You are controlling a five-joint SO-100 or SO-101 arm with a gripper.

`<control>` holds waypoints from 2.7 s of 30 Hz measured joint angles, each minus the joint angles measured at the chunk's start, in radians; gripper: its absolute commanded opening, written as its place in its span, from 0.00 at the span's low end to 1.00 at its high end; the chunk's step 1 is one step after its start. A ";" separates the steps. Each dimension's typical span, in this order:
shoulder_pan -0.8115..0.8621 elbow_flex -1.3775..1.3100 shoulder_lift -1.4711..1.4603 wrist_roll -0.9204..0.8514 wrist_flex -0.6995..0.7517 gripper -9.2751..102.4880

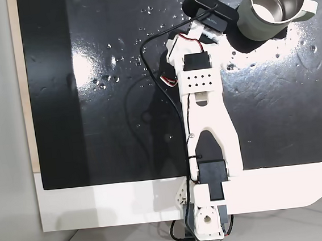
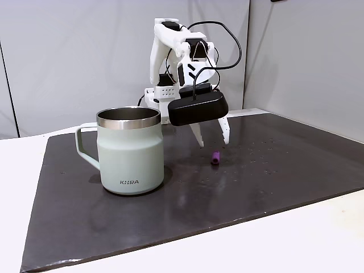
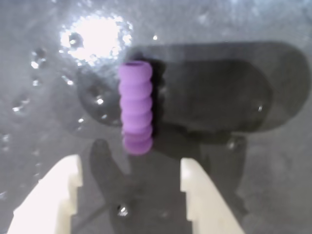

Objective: Grasp a pengrip and put it in the cup.

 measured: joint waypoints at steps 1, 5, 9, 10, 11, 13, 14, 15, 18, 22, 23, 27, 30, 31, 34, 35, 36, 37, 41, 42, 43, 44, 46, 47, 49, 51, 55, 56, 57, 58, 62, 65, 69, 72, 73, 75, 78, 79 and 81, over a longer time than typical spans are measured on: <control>0.008 -0.012 -0.012 -0.006 0.000 0.31; 0.034 -0.055 -0.064 -0.020 0.000 0.31; 0.035 -0.069 -0.101 -0.028 -0.002 0.31; 0.035 -0.080 -0.112 -0.028 -0.002 0.31; 0.035 -0.095 -0.124 -0.029 -0.002 0.31; 0.037 -0.126 -0.153 -0.029 -0.002 0.31; 0.038 -0.141 -0.172 -0.029 -0.002 0.31; 0.040 -0.153 -0.184 -0.029 -0.002 0.31; 0.044 -0.179 -0.212 -0.032 -0.002 0.29; 0.044 -0.190 -0.230 -0.040 -0.002 0.20; 0.044 -0.195 -0.232 -0.040 -0.002 0.18; 0.044 -0.199 -0.238 -0.040 -0.002 0.09; 0.044 -0.201 -0.238 -0.049 -0.002 0.08; 0.044 -0.201 -0.238 -0.049 -0.002 0.08; 0.044 -0.201 -0.238 -0.049 -0.002 0.08; 0.044 -0.201 -0.238 -0.049 -0.002 0.08; 0.044 -0.201 -0.238 -0.049 -0.002 0.08; 0.044 -0.201 -0.238 -0.049 -0.002 0.08; 0.044 -0.199 -0.210 -0.049 0.021 0.08; 0.044 -0.198 -0.199 -0.044 0.038 0.08; 0.044 -0.198 -0.187 -0.037 0.061 0.08; 0.044 -0.198 -0.166 -0.025 0.086 0.08; 0.041 -0.198 -0.112 0.005 0.141 0.08; 0.040 -0.198 -0.084 0.021 0.167 0.08; 0.037 -0.198 -0.034 0.044 0.215 0.08; 0.037 -0.198 0.008 0.063 0.249 0.08; 0.063 -0.198 0.112 0.075 0.296 0.08; 0.077 -0.198 0.140 0.075 0.302 0.08; 0.092 -0.198 0.167 0.075 0.310 0.08; 0.109 -0.198 0.196 0.075 0.318 0.08; 0.196 -0.192 0.333 0.058 0.336 0.08; 0.281 -0.190 0.414 0.058 0.336 0.08; 0.328 -0.190 0.479 0.058 0.333 0.08; 0.339 -0.190 0.509 0.048 0.296 0.08; 0.347 -0.190 0.515 0.043 0.275 0.08; 0.368 -0.190 0.518 0.041 0.227 0.08; 0.390 -0.190 0.518 0.041 0.163 0.08; 0.393 -0.190 0.518 0.041 0.144 0.08; 0.396 -0.190 0.512 0.041 0.110 0.08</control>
